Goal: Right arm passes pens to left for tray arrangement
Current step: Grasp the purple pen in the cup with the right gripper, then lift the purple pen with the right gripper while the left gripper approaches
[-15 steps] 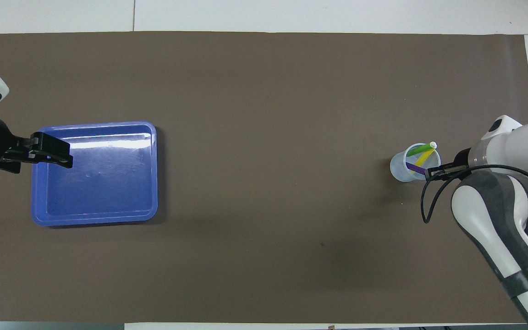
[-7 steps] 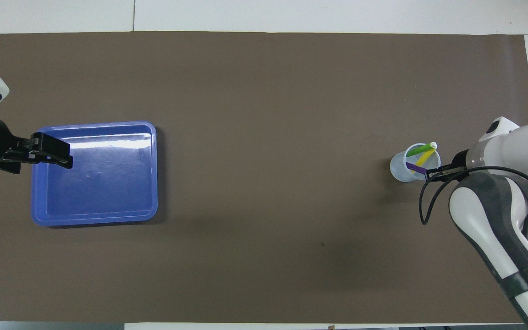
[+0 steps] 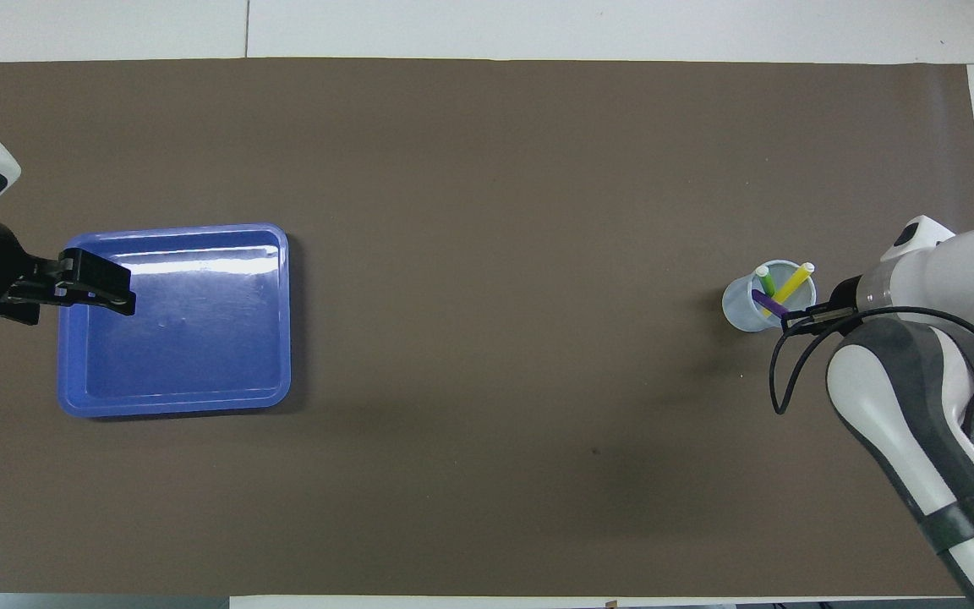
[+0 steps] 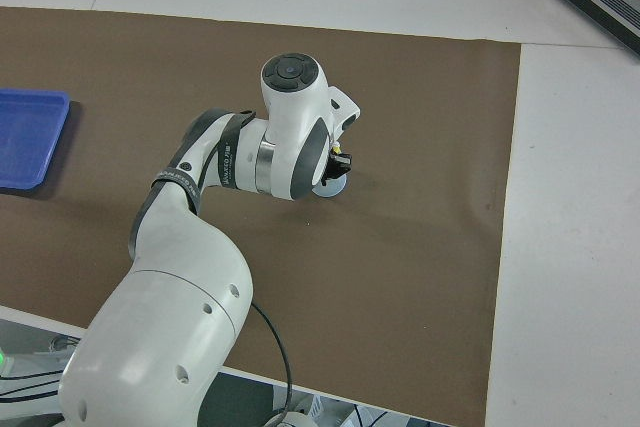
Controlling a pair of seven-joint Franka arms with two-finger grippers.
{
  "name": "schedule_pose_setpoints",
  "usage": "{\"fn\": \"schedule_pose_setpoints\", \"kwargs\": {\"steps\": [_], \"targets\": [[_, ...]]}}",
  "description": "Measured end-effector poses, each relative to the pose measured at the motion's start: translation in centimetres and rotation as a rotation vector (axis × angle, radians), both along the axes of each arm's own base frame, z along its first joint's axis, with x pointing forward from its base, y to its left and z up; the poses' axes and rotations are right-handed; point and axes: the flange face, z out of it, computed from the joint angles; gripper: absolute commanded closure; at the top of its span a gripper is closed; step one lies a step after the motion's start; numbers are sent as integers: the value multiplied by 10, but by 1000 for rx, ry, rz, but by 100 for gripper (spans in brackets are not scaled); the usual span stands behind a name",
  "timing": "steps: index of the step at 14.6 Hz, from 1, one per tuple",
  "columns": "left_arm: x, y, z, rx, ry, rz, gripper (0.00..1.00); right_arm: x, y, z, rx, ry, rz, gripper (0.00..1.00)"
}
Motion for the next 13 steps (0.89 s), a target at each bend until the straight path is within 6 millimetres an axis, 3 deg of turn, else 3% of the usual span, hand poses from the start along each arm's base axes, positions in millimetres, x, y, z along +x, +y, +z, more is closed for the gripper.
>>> {"fn": "schedule_pose_setpoints", "kwargs": {"steps": [3,5,10,13], "targets": [[0,2,-2,1,4,5,0,0,2,7,9,35,6,100],[1,8,-2,1,4,18,0,3,4,32,25,84,70,100],[1,12,-4,3,10,39,0,14,6,124,44,82,186,100],[-1,8,-5,-15,20,93,0,15,9,197,67,16,258,100]]}}
